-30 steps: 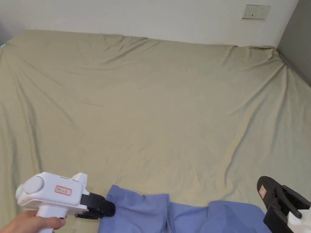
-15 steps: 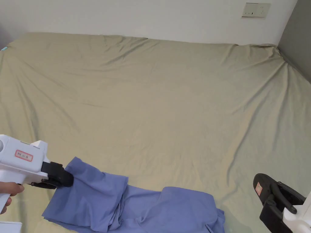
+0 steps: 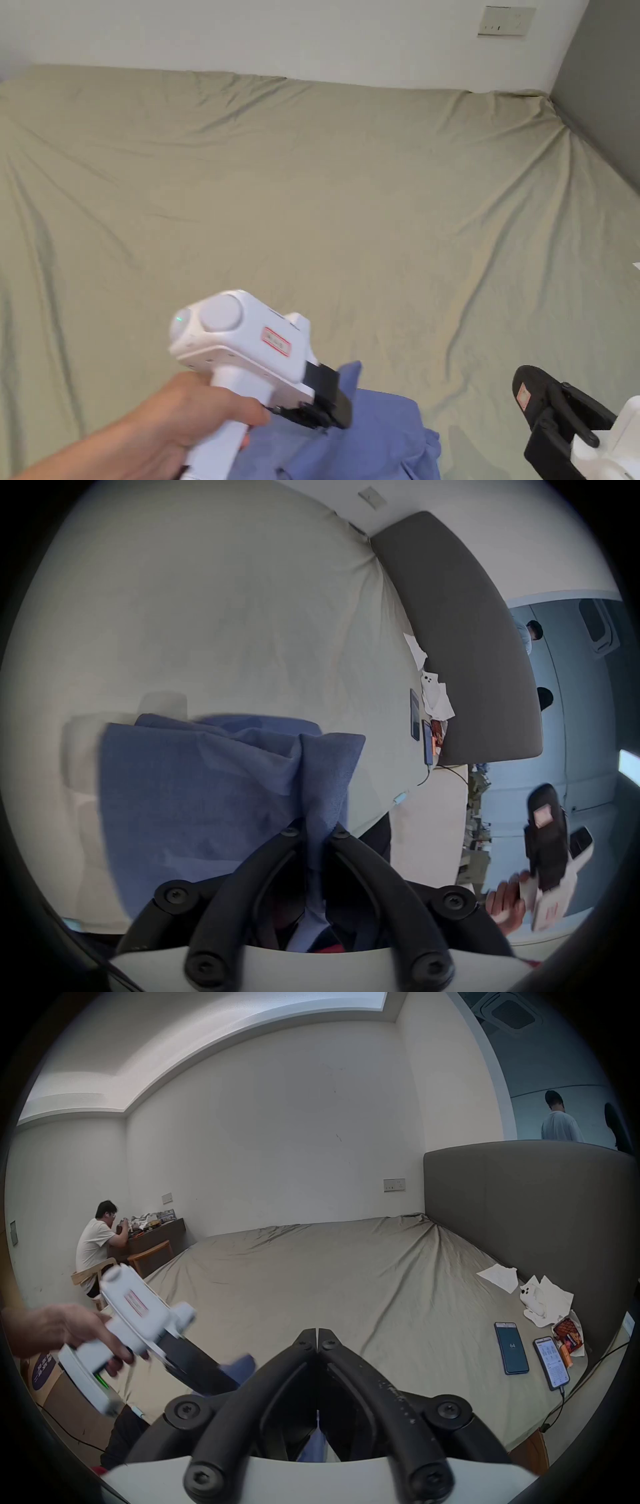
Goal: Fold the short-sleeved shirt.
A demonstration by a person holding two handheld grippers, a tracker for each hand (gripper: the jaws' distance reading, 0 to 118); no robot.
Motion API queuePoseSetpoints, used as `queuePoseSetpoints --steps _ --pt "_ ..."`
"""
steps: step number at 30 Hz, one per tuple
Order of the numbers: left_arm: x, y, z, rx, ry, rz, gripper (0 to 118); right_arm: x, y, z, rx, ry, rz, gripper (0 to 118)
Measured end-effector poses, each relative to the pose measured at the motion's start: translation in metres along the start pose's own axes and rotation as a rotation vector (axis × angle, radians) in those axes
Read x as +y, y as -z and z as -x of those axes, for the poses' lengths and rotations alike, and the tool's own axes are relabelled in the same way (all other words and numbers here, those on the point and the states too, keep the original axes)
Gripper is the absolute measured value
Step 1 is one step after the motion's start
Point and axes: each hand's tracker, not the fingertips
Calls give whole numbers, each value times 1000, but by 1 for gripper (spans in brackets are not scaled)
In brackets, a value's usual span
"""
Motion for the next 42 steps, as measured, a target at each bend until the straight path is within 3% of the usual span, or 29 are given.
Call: queuePoseSetpoints --steps 5,6,9,12,14,17,20,22,25,30,35,38,40,42 --pt "6 67 -7 0 -78 -3 10 -1 -5 -11 -29 10 8 0" --pt "7 78 -4 16 -72 -1 19 -1 -5 -13 -33 11 8 0" --pt "9 93 10 47 -144 -53 62 -1 -5 -17 -41 17 10 0" --pt "9 68 19 -46 -201 -148 70 -1 -6 -18 -43 23 7 0" --pt "8 39 20 -61 -137 -235 66 -2 -6 -18 -42 22 6 0" --pt "-20 -5 23 -44 79 -542 2 -2 -5 -19 -42 27 5 0" --pt "-69 10 18 218 299 -652 2 -3 -3 -19 -40 36 8 0" --pt "-97 40 13 285 445 -614 1 -3 0 -19 -38 38 15 0" --pt "-123 89 -2 332 511 -533 1 -3 1 -20 -34 43 19 0" --pt "-134 156 -25 326 477 -430 1 0 -7 -23 -47 42 12 0" --pt "-123 163 -53 360 480 -485 1 -4 -8 -26 -59 40 21 0" --pt "-118 167 -55 182 475 -398 1 -7 -5 -27 -54 55 33 0" --pt "-117 160 -54 165 436 -359 1 -7 -2 -26 -47 57 36 0" --pt "-115 121 -49 85 315 -466 1 -7 3 -23 -43 37 38 0"
